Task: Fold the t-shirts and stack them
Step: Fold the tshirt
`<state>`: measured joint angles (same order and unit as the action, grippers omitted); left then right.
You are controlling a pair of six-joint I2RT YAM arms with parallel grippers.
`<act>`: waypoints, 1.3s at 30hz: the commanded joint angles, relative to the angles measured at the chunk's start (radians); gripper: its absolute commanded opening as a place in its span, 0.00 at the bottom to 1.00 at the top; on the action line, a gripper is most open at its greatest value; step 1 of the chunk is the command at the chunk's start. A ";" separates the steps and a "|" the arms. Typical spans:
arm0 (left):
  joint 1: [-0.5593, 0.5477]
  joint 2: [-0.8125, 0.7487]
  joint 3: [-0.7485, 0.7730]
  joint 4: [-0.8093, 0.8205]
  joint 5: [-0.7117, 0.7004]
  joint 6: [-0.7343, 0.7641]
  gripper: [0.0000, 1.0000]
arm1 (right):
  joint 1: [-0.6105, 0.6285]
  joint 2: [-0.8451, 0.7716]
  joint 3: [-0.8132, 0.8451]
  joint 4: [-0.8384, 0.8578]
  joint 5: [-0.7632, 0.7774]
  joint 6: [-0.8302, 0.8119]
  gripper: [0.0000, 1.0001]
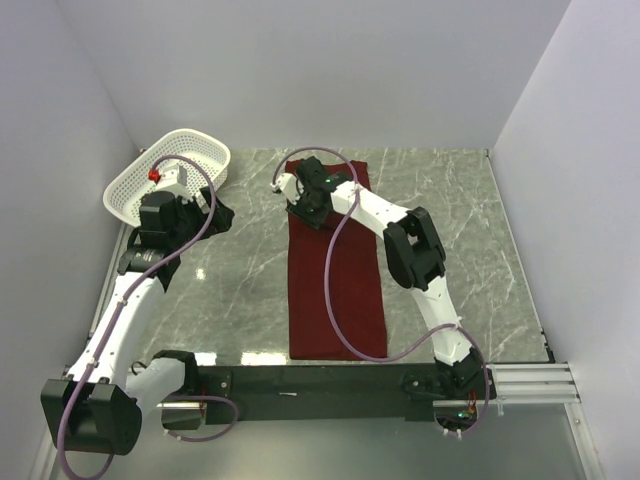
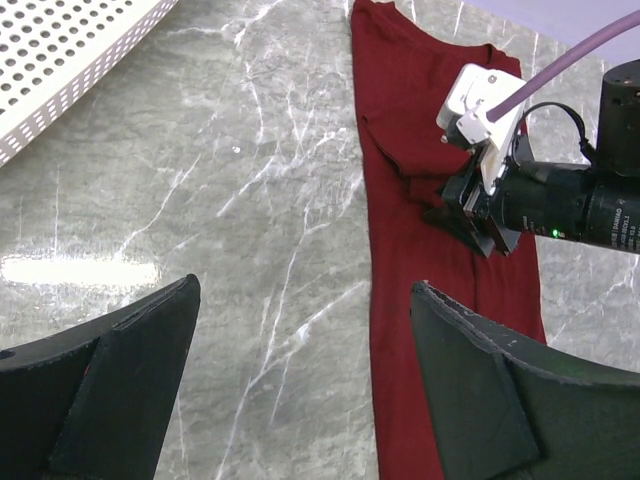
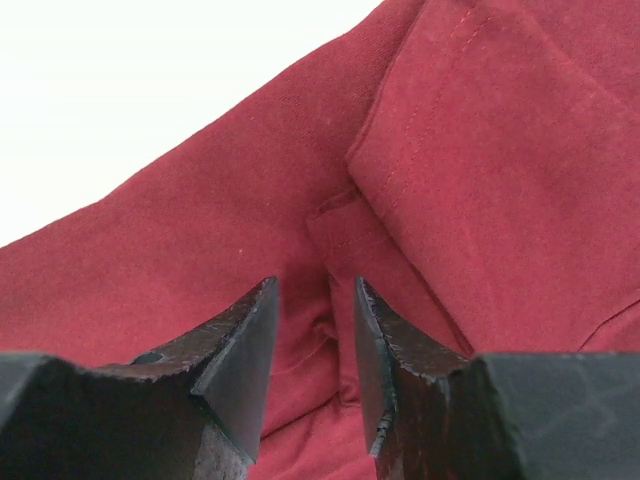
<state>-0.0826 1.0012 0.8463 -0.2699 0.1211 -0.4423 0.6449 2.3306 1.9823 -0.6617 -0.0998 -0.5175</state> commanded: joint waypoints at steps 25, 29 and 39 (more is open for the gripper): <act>0.015 -0.033 -0.013 0.017 0.043 -0.009 0.92 | 0.006 0.041 0.073 0.007 0.005 -0.009 0.10; 0.017 -0.032 -0.016 0.020 0.048 -0.012 0.92 | 0.002 0.003 0.050 0.020 -0.011 -0.007 0.03; 0.018 -0.032 -0.013 0.023 0.061 -0.018 0.92 | -0.001 -0.142 -0.049 0.068 -0.066 -0.019 0.00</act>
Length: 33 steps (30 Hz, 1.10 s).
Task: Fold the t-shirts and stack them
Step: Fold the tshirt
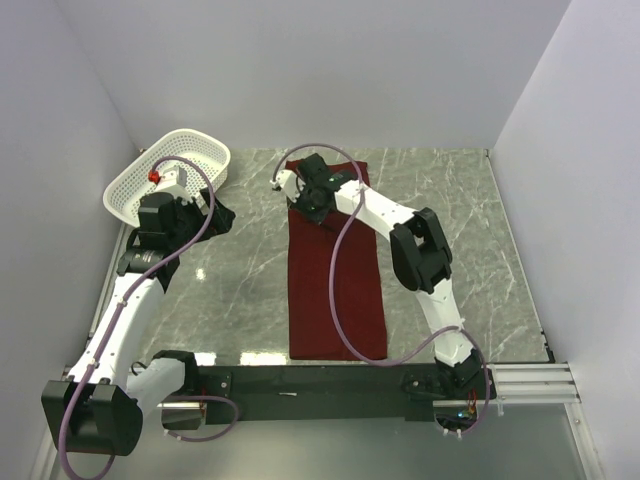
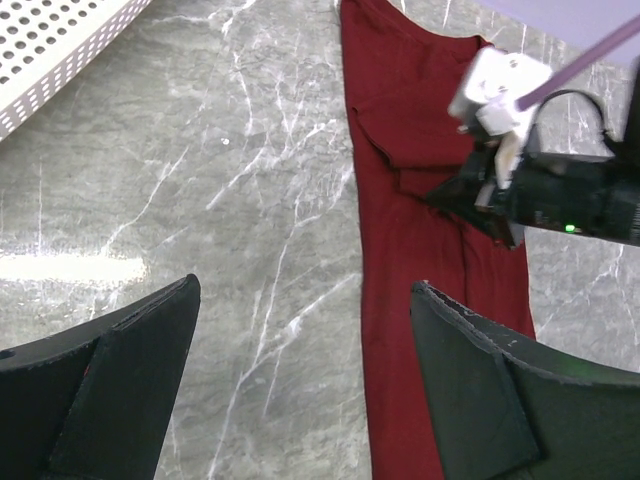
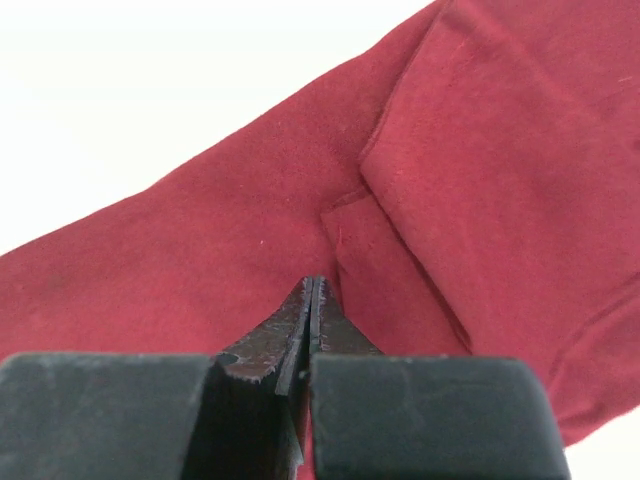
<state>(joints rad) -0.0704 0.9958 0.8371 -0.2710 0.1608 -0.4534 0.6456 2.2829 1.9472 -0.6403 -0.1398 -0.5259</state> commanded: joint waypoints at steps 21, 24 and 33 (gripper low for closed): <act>0.009 -0.016 -0.013 0.036 0.045 -0.016 0.92 | 0.002 0.072 0.090 0.005 0.071 -0.017 0.39; 0.009 -0.017 -0.015 0.041 0.051 -0.021 0.92 | 0.002 0.081 0.104 0.007 0.077 -0.014 0.43; 0.012 -0.022 -0.015 0.033 0.052 -0.019 0.92 | 0.002 0.122 0.137 -0.016 0.075 -0.014 0.31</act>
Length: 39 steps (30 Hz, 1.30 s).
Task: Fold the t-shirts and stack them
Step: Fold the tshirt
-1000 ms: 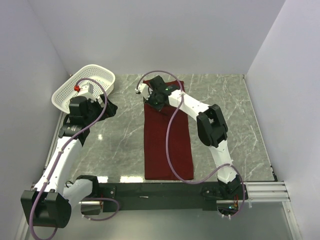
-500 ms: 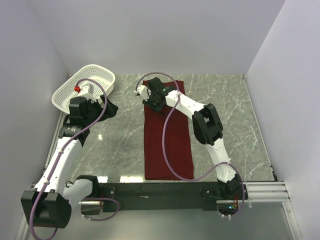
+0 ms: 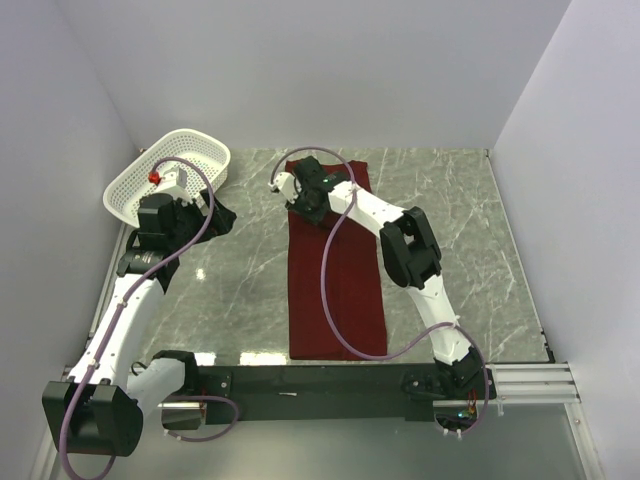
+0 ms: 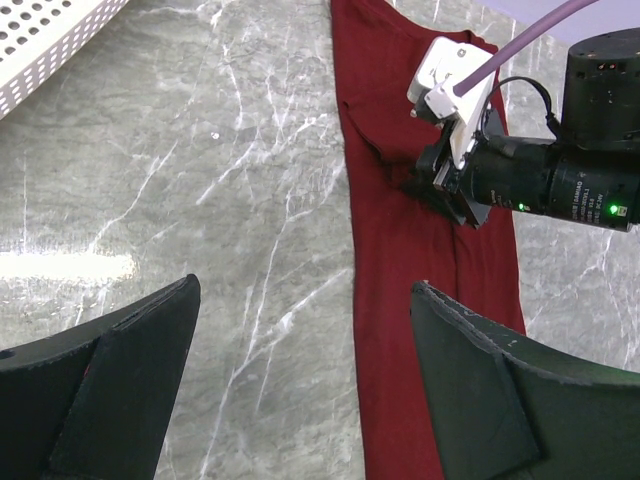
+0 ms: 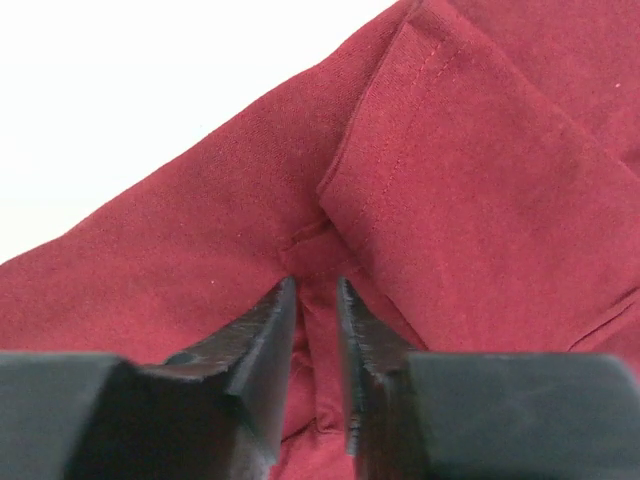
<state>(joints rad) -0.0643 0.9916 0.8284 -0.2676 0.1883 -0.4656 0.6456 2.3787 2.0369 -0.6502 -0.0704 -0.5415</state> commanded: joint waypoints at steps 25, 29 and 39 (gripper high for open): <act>0.008 -0.022 -0.017 0.038 0.037 -0.016 0.92 | 0.002 0.022 0.040 -0.005 -0.008 -0.012 0.07; 0.008 -0.021 -0.018 0.038 0.042 -0.018 0.92 | -0.003 -0.027 0.013 0.011 -0.019 -0.018 0.02; 0.009 -0.021 -0.020 0.045 0.054 -0.030 0.92 | -0.008 -0.177 -0.090 0.031 -0.098 -0.051 0.00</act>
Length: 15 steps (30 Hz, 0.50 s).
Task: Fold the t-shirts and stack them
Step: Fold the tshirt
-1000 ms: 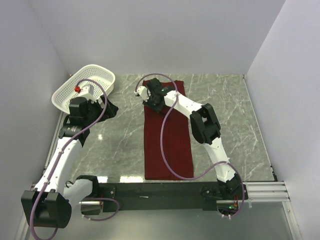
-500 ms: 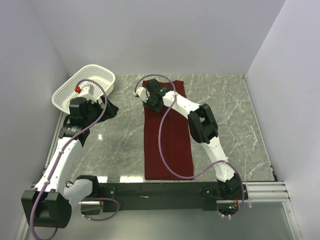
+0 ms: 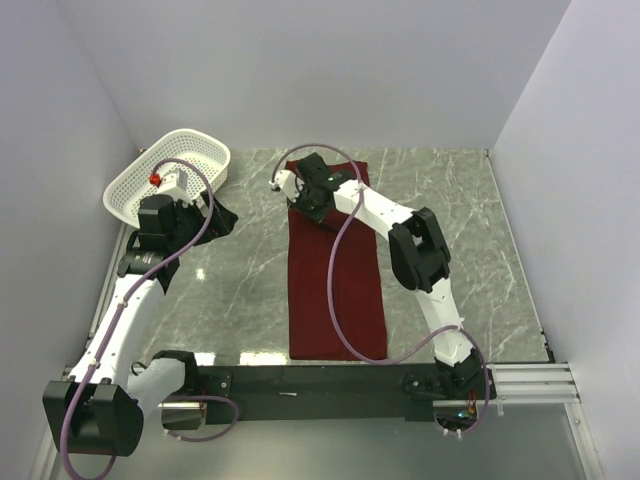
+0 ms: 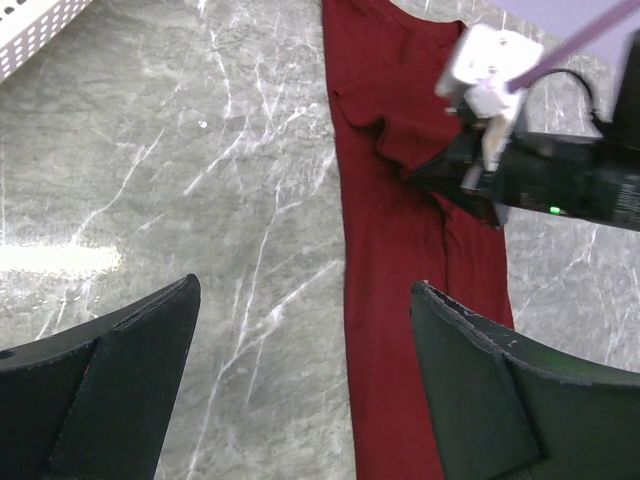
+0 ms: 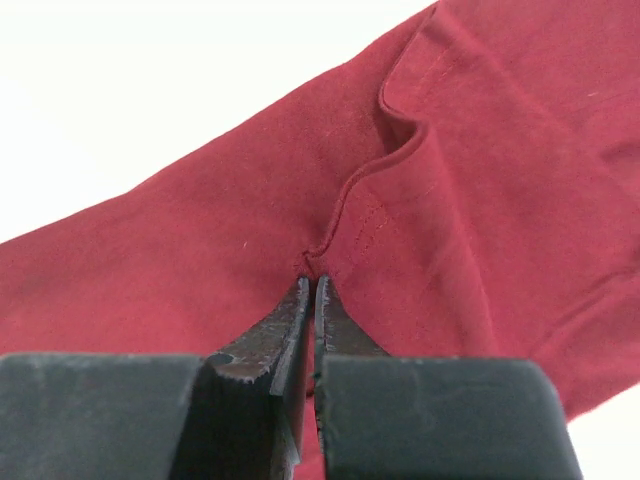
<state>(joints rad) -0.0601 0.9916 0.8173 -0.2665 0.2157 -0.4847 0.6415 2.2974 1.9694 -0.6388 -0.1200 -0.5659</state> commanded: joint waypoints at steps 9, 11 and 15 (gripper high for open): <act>0.005 -0.019 -0.004 0.043 0.036 -0.015 0.92 | 0.000 -0.101 -0.052 -0.041 -0.127 -0.094 0.00; 0.005 -0.019 -0.004 0.042 0.037 -0.015 0.92 | 0.003 -0.099 -0.058 -0.051 -0.132 -0.115 0.00; 0.005 -0.011 -0.006 0.047 0.045 -0.018 0.92 | 0.001 -0.093 -0.060 -0.074 -0.127 -0.138 0.00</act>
<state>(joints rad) -0.0601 0.9916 0.8173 -0.2657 0.2348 -0.4927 0.6415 2.2276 1.9099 -0.6815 -0.2222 -0.6651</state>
